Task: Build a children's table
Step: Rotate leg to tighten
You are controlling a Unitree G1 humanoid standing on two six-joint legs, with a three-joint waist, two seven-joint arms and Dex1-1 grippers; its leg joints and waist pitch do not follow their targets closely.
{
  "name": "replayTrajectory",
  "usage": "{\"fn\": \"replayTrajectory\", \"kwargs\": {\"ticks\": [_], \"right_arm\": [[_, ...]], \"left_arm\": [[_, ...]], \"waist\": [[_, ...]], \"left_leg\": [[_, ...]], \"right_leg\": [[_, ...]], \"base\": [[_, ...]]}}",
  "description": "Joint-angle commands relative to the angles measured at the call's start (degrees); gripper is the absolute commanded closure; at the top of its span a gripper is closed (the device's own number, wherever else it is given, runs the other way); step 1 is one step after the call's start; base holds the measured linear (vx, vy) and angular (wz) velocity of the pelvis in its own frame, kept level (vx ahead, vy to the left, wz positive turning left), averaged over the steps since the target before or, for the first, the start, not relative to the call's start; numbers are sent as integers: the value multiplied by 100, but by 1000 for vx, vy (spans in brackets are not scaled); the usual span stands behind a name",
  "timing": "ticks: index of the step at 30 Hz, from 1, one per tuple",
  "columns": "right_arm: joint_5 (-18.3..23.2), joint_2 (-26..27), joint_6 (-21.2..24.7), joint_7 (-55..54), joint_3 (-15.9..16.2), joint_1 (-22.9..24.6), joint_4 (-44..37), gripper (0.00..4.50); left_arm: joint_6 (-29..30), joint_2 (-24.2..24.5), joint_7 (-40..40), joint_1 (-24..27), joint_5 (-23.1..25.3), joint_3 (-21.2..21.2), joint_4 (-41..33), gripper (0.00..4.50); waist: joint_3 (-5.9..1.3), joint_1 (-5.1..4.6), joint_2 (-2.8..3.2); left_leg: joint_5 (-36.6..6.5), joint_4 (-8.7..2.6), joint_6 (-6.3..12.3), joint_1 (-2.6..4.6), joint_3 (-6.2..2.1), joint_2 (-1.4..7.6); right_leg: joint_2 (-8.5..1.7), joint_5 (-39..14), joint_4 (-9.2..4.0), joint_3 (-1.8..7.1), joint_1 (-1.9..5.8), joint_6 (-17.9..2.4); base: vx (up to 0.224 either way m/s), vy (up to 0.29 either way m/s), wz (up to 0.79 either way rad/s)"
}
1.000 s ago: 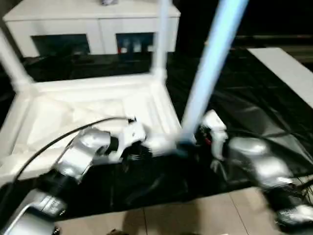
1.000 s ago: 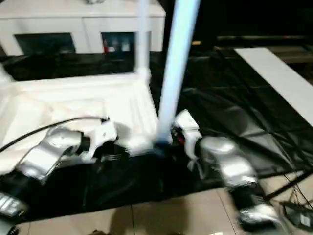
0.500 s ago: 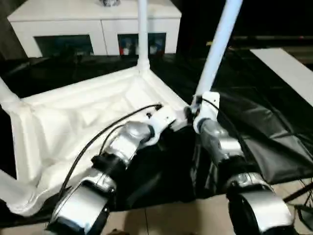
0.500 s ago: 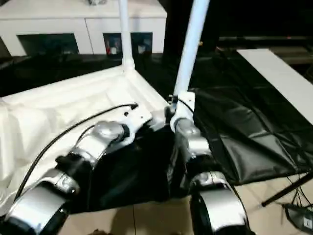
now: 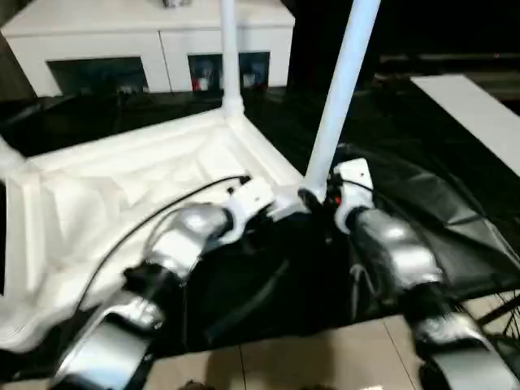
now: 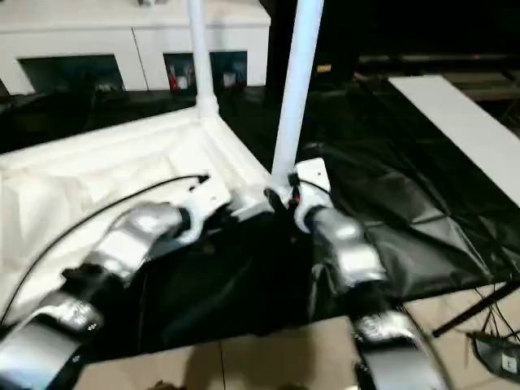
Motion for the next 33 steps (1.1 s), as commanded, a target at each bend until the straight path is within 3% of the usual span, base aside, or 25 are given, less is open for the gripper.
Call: {"fn": "replayTrajectory", "kwargs": {"ticks": [1,6,9,11,12,13,16,17,21,24,29,30,33], "right_arm": [[109,-550,355,938,173,348,-702,20],[365,-1367,274,2295,486,806,-1469,5],[450,-1521,214,2660,520,872,-1655,5],[495,-1480,238,2680,475,847,-1647,5],[525,-1476,296,2756,485,838,-1681,5],[525,-1477,303,2775,496,837,-1688,5],[547,-1499,368,2940,541,851,-1746,5],[545,-1505,373,2986,561,853,-1754,5],[498,-1373,327,3164,626,751,-1549,5],[478,-1281,285,3113,619,671,-1436,5],[457,-1192,286,3155,604,583,-1302,42],[439,-1187,289,3213,593,571,-1279,73],[417,-1222,274,3291,602,572,-1239,85]], "left_arm": [[-224,343,-556,224,-123,-100,-396,450],[-1,998,-2276,704,-825,-303,-1421,450],[189,1138,-2608,795,-977,-316,-1709,450],[181,1139,-2605,789,-968,-314,-1711,450],[159,1146,-2575,781,-946,-318,-1707,450],[156,1146,-2565,777,-941,-320,-1704,450],[170,1165,-2552,785,-936,-300,-1747,450],[172,1166,-2543,784,-932,-296,-1749,450],[211,1166,-2504,778,-877,-260,-1784,450],[192,1165,-2497,772,-868,-259,-1769,450],[203,1192,-2501,769,-856,-274,-1778,450],[212,1199,-2504,770,-857,-266,-1783,450],[214,1225,-2504,793,-855,-256,-1805,450]], "waist": [[-392,46,6],[-365,2,24],[-356,-9,16],[-348,-14,16],[-345,-18,-37],[-348,-5,-11],[-358,1,-9],[-365,1,-52],[-377,63,-21],[-374,82,-24],[-367,88,-36],[-373,89,-43],[-376,92,-37]], "left_leg": [[-1192,-421,262,112,-93,186],[-1596,-456,137,131,-93,200],[-1651,-456,138,152,-81,211],[-1661,-454,121,148,-77,203],[-1686,-453,104,146,-72,198],[-1673,-453,90,151,-83,202],[-1538,-448,91,145,-84,202],[-1493,-440,114,144,-75,203],[-1200,-416,217,144,-63,202],[-1250,-420,188,154,-61,201],[-1340,-427,103,147,-70,193],[-1303,-423,112,141,-71,192],[-1249,-417,128,145,-68,192]], "right_leg": [[-212,-677,-377,152,307,-1389],[-217,-1087,-399,166,250,-1429],[-215,-1112,-398,179,222,-1456],[-214,-1186,-413,181,212,-1456],[-218,-1311,-429,181,214,-1424],[-231,-1387,-423,185,214,-1398],[-224,-1260,-409,185,218,-1377],[-219,-1194,-405,184,219,-1386],[-224,-840,-360,183,224,-1484],[-224,-924,-366,182,219,-1470],[-231,-1150,-380,185,227,-1383],[-230,-1112,-370,184,233,-1367],[-227,-1051,-364,185,230,-1379]], "base": [[0,0,0],[0,0,0],[0,0,0],[0,0,0],[0,0,0],[0,0,0],[0,0,0],[0,0,0],[0,0,0],[0,0,0],[0,0,0],[0,0,0],[0,0,0]]}}
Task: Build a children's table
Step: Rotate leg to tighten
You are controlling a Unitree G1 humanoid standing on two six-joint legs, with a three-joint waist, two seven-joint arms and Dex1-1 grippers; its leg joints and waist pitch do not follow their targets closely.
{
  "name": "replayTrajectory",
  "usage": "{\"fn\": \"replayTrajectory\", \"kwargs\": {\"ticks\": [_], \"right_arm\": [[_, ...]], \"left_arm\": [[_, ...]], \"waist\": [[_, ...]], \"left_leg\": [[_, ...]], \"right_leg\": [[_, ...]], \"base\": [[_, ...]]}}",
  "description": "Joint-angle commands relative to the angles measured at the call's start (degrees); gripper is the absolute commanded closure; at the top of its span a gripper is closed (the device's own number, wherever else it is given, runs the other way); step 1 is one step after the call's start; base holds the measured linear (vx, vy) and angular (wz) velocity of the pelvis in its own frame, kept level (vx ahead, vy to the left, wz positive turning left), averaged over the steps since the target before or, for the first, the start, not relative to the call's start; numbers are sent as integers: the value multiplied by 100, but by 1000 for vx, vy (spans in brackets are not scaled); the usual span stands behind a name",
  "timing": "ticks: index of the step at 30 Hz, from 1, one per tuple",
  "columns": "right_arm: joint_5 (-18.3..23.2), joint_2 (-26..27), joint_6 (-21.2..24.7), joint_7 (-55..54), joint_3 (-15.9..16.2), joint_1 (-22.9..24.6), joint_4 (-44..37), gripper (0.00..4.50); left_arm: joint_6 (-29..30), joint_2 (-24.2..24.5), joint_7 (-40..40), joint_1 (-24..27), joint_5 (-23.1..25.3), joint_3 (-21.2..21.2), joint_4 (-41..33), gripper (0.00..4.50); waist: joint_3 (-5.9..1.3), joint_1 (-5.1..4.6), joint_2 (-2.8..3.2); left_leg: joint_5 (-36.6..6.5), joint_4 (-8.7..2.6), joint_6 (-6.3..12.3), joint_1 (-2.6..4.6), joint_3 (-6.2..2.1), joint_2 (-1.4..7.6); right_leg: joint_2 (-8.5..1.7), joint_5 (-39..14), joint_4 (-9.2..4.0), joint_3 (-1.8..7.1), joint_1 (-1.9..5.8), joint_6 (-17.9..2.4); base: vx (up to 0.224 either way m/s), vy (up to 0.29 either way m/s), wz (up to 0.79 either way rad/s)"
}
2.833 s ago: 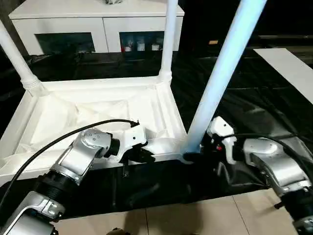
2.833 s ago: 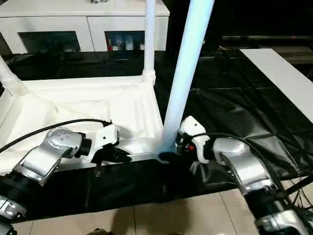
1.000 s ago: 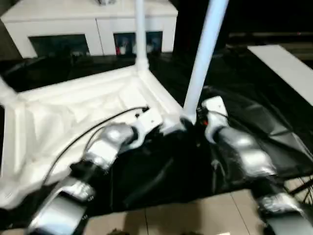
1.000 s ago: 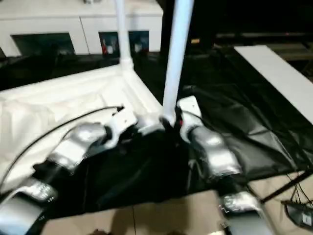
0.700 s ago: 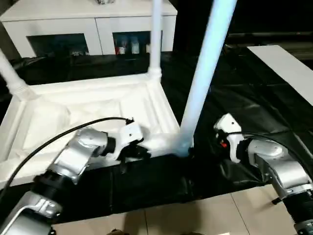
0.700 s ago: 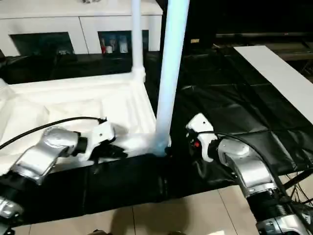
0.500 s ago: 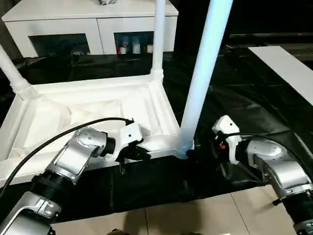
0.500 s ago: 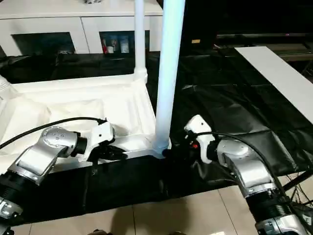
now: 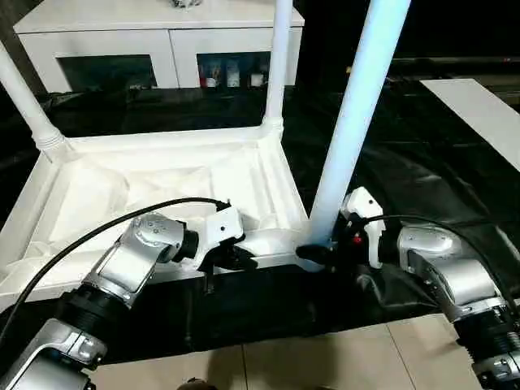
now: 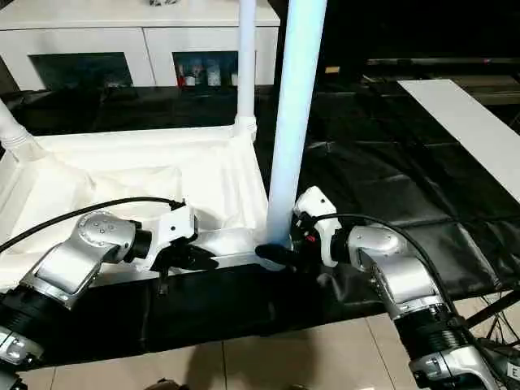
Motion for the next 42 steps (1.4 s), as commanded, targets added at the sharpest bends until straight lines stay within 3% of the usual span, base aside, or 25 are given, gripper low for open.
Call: {"fn": "replayTrajectory", "kwargs": {"ticks": [1,2,7,10,14,18,21,22,23,24,25,26,27,30,32,33,34,35,37,39,42], "right_arm": [[-47,-34,-73,83,22,-94,85,91],[-46,-45,-80,103,25,-94,97,117],[-83,-113,-92,205,35,-91,147,160],[-122,-121,-74,233,57,-77,183,174],[-344,211,152,-559,-49,-194,616,182],[-545,1272,347,-2951,-661,-629,1749,184],[-567,1617,260,-3741,-849,-823,2167,184],[-476,1867,173,-4314,-1051,-1007,2522,185],[-457,1915,155,-4426,-1094,-1046,2594,185],[-253,2223,3,-5199,-1434,-1313,3086,185],[-168,2391,-120,-5703,-1646,-1506,3416,185],[-168,2391,-120,-5703,-1646,-1506,3416,185],[-137,2577,-347,-6248,-1854,-1782,3859,185],[-264,2750,-810,-6339,-1818,-2133,4265,185],[-267,2817,-974,-6048,-1808,-2272,4350,185],[-267,2819,-979,-6039,-1808,-2276,4352,185],[-348,2801,-1152,-5617,-1666,-2284,4241,130],[-465,2753,-1286,-5410,-1526,-2256,4128,130],[-570,2641,-1435,-5144,-1376,-2141,3873,116],[-623,2487,-1507,-4977,-1271,-1981,3597,87],[-600,2273,-1380,-4641,-1160,-1688,3098,72]], "left_arm": [[-32,-5,-152,-24,-61,-56,-279,450],[-32,-4,-151,-24,-60,-55,-276,450],[-47,-5,-132,-42,-49,-54,-240,450],[-67,-7,-123,-55,-28,-64,-203,450],[14,-154,234,-136,84,-6,-11,450],[180,-866,1572,-617,380,205,877,450],[82,-1188,2084,-859,413,319,1306,450],[78,-1431,2487,-1049,426,409,1594,450],[79,-1478,2566,-1086,431,427,1649,450],[74,-1763,3117,-1338,497,523,2021,450],[28,-1922,3429,-1497,570,545,2261,450],[28,-1922,3429,-1497,570,545,2261,450],[-109,-2108,3820,-1724,700,546,2617,450],[-303,-2268,3979,-1909,812,469,2922,450],[-358,-2279,3910,-1924,815,456,2988,450],[-359,-2279,3908,-1924,815,456,2990,450],[-377,-2240,3770,-1876,796,450,2959,450],[-391,-2203,3700,-1838,796,445,2932,450],[-445,-2118,3542,-1758,796,431,2860,450],[-547,-2028,3405,-1678,803,426,2785,450],[-560,-1962,3129,-1523,627,533,2576,450]], "waist": [[-386,-9,-38],[-387,-8,-37],[-389,-6,-34],[-392,-5,-29],[-376,-30,-37],[-365,-147,-39],[-364,-169,-29],[-372,-174,-5],[-384,-173,-24],[-378,-167,17],[-380,-182,9],[-394,-180,8],[-385,-176,25],[-414,-142,15],[-433,-128,-6],[-436,-126,-9],[-441,-123,-13],[-453,-106,-17],[-452,-98,-26],[-447,-120,-1],[-434,-104,-6]], "left_leg": [[-1218,-418,145,129,-76,191],[-1207,-417,154,131,-77,192],[-1172,-409,182,132,-74,190],[-1139,-403,199,132,-73,189],[-1243,-408,156,132,-67,185],[-1695,-444,-250,163,-114,157],[-1806,-450,-274,160,-110,142],[-1832,-439,-299,172,-111,130],[-1890,-439,-320,185,-122,131],[-1901,-436,-318,197,-110,130],[-1933,-431,-328,208,-103,126],[-1950,-428,-350,226,-110,124],[-1949,-438,-304,202,-94,127],[-1859,-427,-271,195,-100,118],[-1513,-422,-101,105,-100,115],[-1437,-414,-58,101,-95,115],[-1364,-407,-15,106,-90,117],[-1100,-391,123,77,-86,121],[-946,-375,271,67,-77,117],[-871,-384,310,39,-97,123],[-893,-376,363,87,-72,132]], "right_leg": [[-223,-989,-364,175,233,-1386],[-222,-968,-359,175,231,-1394],[-222,-922,-354,172,236,-1430],[-219,-883,-351,172,236,-1446],[-219,-1054,-370,174,216,-1443],[-228,-1943,-447,159,174,-1192],[-217,-1939,-479,167,152,-1108],[-228,-1977,-482,169,136,-1116],[-223,-2015,-491,160,146,-1082],[-232,-1980,-502,169,119,-1092],[-226,-1985,-514,173,103,-1095],[-219,-1977,-507,162,98,-1089],[-213,-1779,-523,163,98,-1095],[-217,-1538,-490,149,134,-1093],[-230,-1117,-433,140,220,-1127],[-227,-1016,-422,140,227,-1144],[-227,-912,-410,140,232,-1174],[-231,-579,-370,132,272,-1284],[-230,-396,-351,127,285,-1388],[-236,-415,-340,117,319,-1407],[-217,-406,-364,131,293,-1490]], "base": [[0,0,0],[0,0,0],[0,0,0],[0,0,0],[0,0,0],[0,0,0],[0,0,0],[0,0,0],[0,0,0],[0,0,0],[0,0,0],[0,0,0],[0,0,0],[0,0,0],[0,0,0],[0,0,0],[0,0,0],[0,0,0],[0,0,0],[0,0,0],[0,0,0]]}}
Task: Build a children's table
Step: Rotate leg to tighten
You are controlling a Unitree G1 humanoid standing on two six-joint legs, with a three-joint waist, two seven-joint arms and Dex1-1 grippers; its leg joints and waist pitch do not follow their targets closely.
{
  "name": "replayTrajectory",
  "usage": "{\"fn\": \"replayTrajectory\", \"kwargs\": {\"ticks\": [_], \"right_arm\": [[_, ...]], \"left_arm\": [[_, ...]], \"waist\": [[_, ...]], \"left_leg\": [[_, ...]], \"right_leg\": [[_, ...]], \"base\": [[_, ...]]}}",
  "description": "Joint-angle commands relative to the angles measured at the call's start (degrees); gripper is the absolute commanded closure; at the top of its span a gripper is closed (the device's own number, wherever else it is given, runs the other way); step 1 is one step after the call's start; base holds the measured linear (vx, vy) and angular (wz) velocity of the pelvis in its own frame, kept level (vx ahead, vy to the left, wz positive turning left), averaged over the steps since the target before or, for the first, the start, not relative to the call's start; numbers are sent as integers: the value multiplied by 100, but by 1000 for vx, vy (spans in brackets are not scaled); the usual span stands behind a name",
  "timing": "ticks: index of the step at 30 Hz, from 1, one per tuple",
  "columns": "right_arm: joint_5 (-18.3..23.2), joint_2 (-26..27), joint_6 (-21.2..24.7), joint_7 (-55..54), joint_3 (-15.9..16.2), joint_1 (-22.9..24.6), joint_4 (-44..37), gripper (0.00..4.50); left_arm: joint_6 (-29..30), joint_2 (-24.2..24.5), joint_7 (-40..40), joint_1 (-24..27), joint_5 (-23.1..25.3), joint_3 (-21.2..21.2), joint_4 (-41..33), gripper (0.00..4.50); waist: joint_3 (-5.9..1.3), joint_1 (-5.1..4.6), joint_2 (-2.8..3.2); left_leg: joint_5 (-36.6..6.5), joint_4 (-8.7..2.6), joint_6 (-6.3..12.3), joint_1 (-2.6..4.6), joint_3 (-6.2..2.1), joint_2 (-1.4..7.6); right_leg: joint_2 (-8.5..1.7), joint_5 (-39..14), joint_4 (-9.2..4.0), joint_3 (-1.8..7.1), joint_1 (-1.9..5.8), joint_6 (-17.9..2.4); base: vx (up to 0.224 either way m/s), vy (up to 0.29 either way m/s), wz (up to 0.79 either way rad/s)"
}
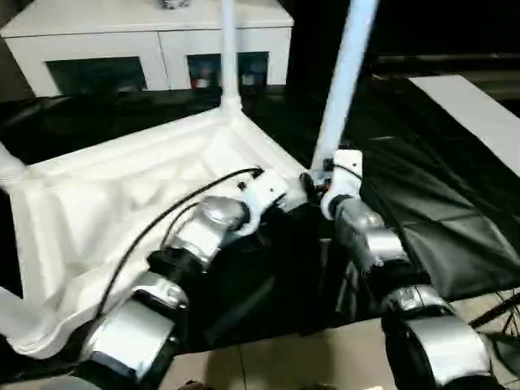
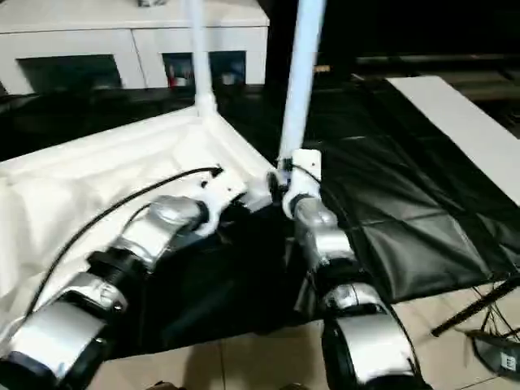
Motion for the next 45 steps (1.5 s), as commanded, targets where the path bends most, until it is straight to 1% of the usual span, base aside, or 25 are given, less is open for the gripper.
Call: {"fn": "replayTrajectory", "kwargs": {"ticks": [1,2,3,5,6,7,8,9,10,11,12,13,14,15,17,18,19,21,24,26,30,32,34,36,45], "right_arm": [[-17,-189,226,399,209,210,-629,59],[-32,-369,435,642,293,425,-1009,45],[-89,-842,780,1214,528,870,-1793,37],[-93,-1061,907,1503,587,1047,-2105,30],[-88,-1117,928,1585,613,1083,-2169,19],[-75,-1261,983,1800,682,1179,-2336,8],[-43,-1492,1062,2151,799,1316,-2567,8],[169,-1922,1199,2950,1007,1560,-3003,8],[254,-2065,1238,3234,1073,1639,-3149,8],[254,-2065,1238,3234,1073,1639,-3149,8],[402,-2446,1129,3926,1209,1834,-3517,8],[402,-2446,1129,3926,1209,1834,-3517,8],[457,-2570,1154,4102,1215,1905,-3699,8],[615,-2670,1271,4335,1149,1935,-3838,8],[654,-2680,1290,4462,1114,1929,-3860,8],[638,-2682,1288,4518,1131,1913,-3832,8],[634,-2711,1297,4595,1170,1909,-3835,8],[575,-2752,1335,4699,1279,1875,-3752,8],[410,-2761,1281,4711,1393,1823,-3601,8],[359,-2757,1278,4725,1424,1803,-3559,34],[362,-2724,1321,4807,1415,1765,-3535,52],[354,-2714,1309,4819,1402,1753,-3502,80],[345,-2715,1317,4854,1403,1747,-3477,85],[369,-2698,1343,4856,1374,1755,-3470,111],[377,-2680,1479,4912,1388,1782,-3444,172]], "left_arm": [[-322,64,-254,151,-191,162,-423,450],[-308,149,-402,241,-233,152,-563,450],[-426,358,-692,403,-266,96,-799,450],[-447,456,-842,465,-299,73,-884,450],[-455,479,-876,478,-301,65,-900,450],[-474,540,-965,512,-308,45,-941,450],[-620,642,-1182,578,-346,6,-1017,450],[-783,839,-1858,770,-581,-59,-1322,450],[-788,909,-2133,848,-687,-80,-1463,450],[-788,909,-2133,848,-687,-80,-1463,450],[-571,1233,-2926,1081,-900,-242,-1969,450],[-571,1233,-2926,1081,-900,-242,-1969,450],[-418,1346,-3164,1172,-961,-276,-2187,450],[-157,1492,-3441,1285,-1065,-314,-2485,450],[-146,1561,-3509,1314,-1084,-358,-2564,450],[-166,1568,-3489,1314,-1071,-366,-2560,450],[-182,1575,-3489,1322,-1061,-362,-2568,450],[-177,1569,-3470,1343,-1025,-319,-2598,450],[-147,1585,-3484,1363,-1026,-307,-2650,450],[-99,1602,-3502,1381,-1034,-304,-2708,450],[-10,1643,-3514,1398,-1040,-291,-2800,450],[-15,1653,-3508,1394,-1031,-286,-2795,450],[-17,1665,-3511,1395,-1021,-284,-2790,450],[-17,1670,-3508,1404,-1020,-280,-2801,450],[38,1707,-3512,1432,-1008,-284,-2854,450]], "waist": [[-434,24,-35],[-427,44,-29],[-415,79,-31],[-411,65,-32],[-403,73,-29],[-391,50,-7],[-384,52,-12],[-373,72,8],[-368,65,2],[-360,58,-3],[-373,53,22],[-382,72,36],[-359,65,40],[-366,84,34],[-352,97,64],[-348,100,28],[-347,109,34],[-347,112,-8],[-356,120,-11],[-358,120,-4],[-372,120,-7],[-368,120,-6],[-367,120,2],[-369,118,-1],[-379,119,0]], "left_leg": [[-848,-377,393,93,-68,145],[-859,-382,403,102,-68,150],[-805,-385,455,100,-76,161],[-976,-386,452,106,-60,151],[-1044,-393,412,113,-60,153],[-1193,-409,333,112,-67,153],[-1280,-415,291,121,-69,160],[-1477,-437,251,136,-96,195],[-1463,-441,269,127,-92,203],[-1467,-446,285,117,-88,202],[-1555,-436,260,135,-79,190],[-1545,-430,256,150,-83,200],[-1502,-440,281,140,-69,207],[-1476,-445,268,156,-72,221],[-1481,-460,264,153,-75,229],[-1546,-456,222,165,-66,218],[-1569,-452,195,169,-66,215],[-1563,-457,138,156,-71,209],[-1438,-440,155,144,-68,197],[-1369,-442,166,139,-72,199],[-1201,-420,247,128,-67,192],[-1211,-419,250,131,-64,191],[-1237,-419,247,133,-65,190],[-1258,-419,227,137,-67,191],[-1164,-407,262,137,-66,189]], "right_leg": [[-223,-356,-343,139,312,-1513],[-216,-372,-353,135,313,-1504],[-198,-316,-341,141,342,-1435],[-202,-516,-370,149,307,-1439],[-208,-649,-386,153,298,-1422],[-206,-876,-407,154,287,-1403],[-208,-997,-425,154,278,-1377],[-214,-1113,-439,161,305,-1311],[-223,-1050,-425,172,304,-1322],[-225,-1041,-424,174,292,-1355],[-229,-1161,-437,171,271,-1377],[-241,-1154,-430,175,273,-1391],[-229,-1151,-436,184,242,-1412],[-230,-1119,-420,182,251,-1439],[-226,-1142,-413,181,232,-1454],[-215,-1236,-431,178,214,-1434],[-219,-1283,-425,182,210,-1429],[-230,-1425,-431,188,219,-1347],[-236,-1374,-424,190,223,-1313],[-241,-1330,-417,188,229,-1317],[-228,-1074,-387,183,245,-1370],[-227,-1093,-392,183,241,-1377],[-228,-1127,-393,183,242,-1378],[-227,-1164,-396,183,242,-1367],[-223,-1031,-378,179,253,-1416]], "base": [[0,0,0],[0,0,0],[0,0,0],[0,0,0],[0,0,0],[0,0,0],[0,0,0],[0,0,0],[0,0,0],[0,0,0],[0,0,0],[0,0,0],[0,0,0],[0,0,0],[0,0,0],[0,0,0],[0,0,0],[0,0,0],[0,0,0],[0,0,0],[0,0,0],[0,0,0],[0,0,0],[0,0,0],[0,0,0]]}}
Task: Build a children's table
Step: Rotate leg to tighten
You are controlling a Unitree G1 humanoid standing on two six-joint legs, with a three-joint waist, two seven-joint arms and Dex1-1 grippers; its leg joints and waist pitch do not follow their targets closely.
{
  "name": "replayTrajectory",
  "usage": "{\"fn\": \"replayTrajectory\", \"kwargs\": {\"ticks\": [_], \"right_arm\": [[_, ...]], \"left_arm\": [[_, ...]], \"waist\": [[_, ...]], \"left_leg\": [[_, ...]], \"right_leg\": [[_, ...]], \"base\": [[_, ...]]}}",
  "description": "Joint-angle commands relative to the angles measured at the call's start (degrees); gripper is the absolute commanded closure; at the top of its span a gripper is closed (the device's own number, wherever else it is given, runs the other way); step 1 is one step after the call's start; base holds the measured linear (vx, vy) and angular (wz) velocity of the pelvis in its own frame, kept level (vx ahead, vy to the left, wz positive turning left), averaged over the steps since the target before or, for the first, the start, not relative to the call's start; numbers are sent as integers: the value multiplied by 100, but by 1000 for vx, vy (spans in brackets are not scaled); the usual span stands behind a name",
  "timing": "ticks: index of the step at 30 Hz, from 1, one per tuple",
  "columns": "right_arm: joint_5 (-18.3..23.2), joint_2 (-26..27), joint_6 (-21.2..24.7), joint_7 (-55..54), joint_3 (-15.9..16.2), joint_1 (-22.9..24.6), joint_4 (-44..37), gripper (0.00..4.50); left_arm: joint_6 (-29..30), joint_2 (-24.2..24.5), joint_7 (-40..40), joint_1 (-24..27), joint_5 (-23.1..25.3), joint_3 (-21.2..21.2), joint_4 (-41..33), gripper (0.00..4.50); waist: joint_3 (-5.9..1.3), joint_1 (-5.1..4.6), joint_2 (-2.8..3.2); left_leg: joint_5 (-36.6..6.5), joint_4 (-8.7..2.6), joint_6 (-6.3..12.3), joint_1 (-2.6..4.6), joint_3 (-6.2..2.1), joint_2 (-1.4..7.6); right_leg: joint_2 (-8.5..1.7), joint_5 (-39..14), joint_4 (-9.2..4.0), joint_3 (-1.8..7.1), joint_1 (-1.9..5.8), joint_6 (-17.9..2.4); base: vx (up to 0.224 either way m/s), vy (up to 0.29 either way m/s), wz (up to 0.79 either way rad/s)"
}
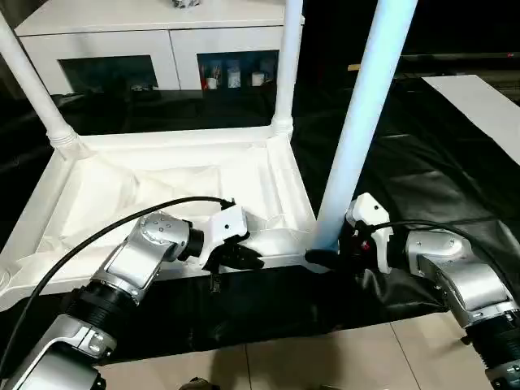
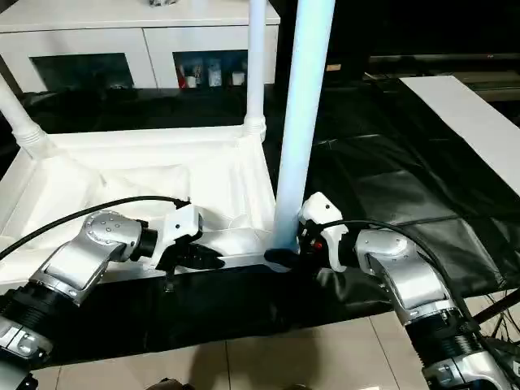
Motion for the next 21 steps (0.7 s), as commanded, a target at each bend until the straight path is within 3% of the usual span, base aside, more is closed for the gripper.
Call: {"fn": "replayTrajectory", "kwargs": {"ticks": [1,5,7,9,11,12,15,17,18,20,21], "right_arm": [[-150,-24,141,-58,-5,-76,138,174],[-246,186,525,-594,-99,-185,409,180],[-475,532,713,-1527,-263,-361,872,181],[-599,1103,820,-2711,-537,-582,1435,181],[-627,1396,787,-3245,-647,-717,1719,182],[-628,1412,785,-3273,-653,-725,1735,182],[-535,2144,494,-4551,-983,-1297,2722,182],[-452,2451,276,-5181,-1178,-1630,3281,182],[-310,2701,66,-5646,-1374,-1913,3753,183],[-251,2835,-69,-5959,-1516,-2061,4012,183],[-221,3014,-258,-6221,-1633,-2284,4414,183]], "left_arm": [[-40,-8,-153,-19,-174,30,-368,450],[-29,-14,-55,3,-120,38,-357,450],[-83,-114,197,-44,5,38,-231,450],[-107,-395,825,-258,265,60,160,450],[-98,-568,1188,-418,392,83,431,450],[-98,-577,1208,-427,399,84,446,450],[78,-1126,2479,-947,655,237,1309,450],[96,-1409,3144,-1199,707,389,1769,450],[19,-1617,3731,-1407,788,487,2161,450],[-52,-1721,3987,-1514,836,545,2378,450],[-217,-1851,4386,-1671,926,601,2715,450]], "waist": [[-400,-6,-64],[-392,-26,-65],[-375,-82,-57],[-366,-191,-52],[-378,-212,-68],[-366,-227,-68],[-385,-243,-64],[-386,-273,-66],[-388,-238,-63],[-385,-220,-54],[-408,-204,-77]], "left_leg": [[-1145,-396,268,125,-74,189],[-1149,-403,258,114,-79,182],[-1343,-422,116,116,-89,177],[-1616,-461,-167,108,-132,154],[-1776,-456,-253,147,-138,158],[-1891,-448,-274,174,-127,156],[-1914,-440,-287,177,-126,139],[-1943,-419,-313,196,-110,120],[-2019,-412,-314,239,-104,127],[-2012,-430,-269,198,-116,127],[-1893,-434,-248,176,-121,133]], "right_leg": [[-220,-985,-373,168,242,-1434],[-215,-1043,-368,162,238,-1448],[-219,-1350,-393,159,219,-1392],[-216,-1836,-431,136,213,-1229],[-215,-1959,-449,135,195,-1151],[-214,-1978,-477,156,143,-1149],[-210,-1885,-475,154,146,-1156],[-219,-1906,-488,168,101,-1216],[-215,-2015,-524,156,89,-1188],[-222,-1953,-522,148,112,-1135],[-225,-1776,-495,144,151,-1102]], "base": [[0,0,0],[0,0,0],[0,0,0],[0,0,0],[0,0,0],[0,0,0],[0,0,0],[0,0,0],[0,0,0],[0,0,0],[0,0,0]]}}
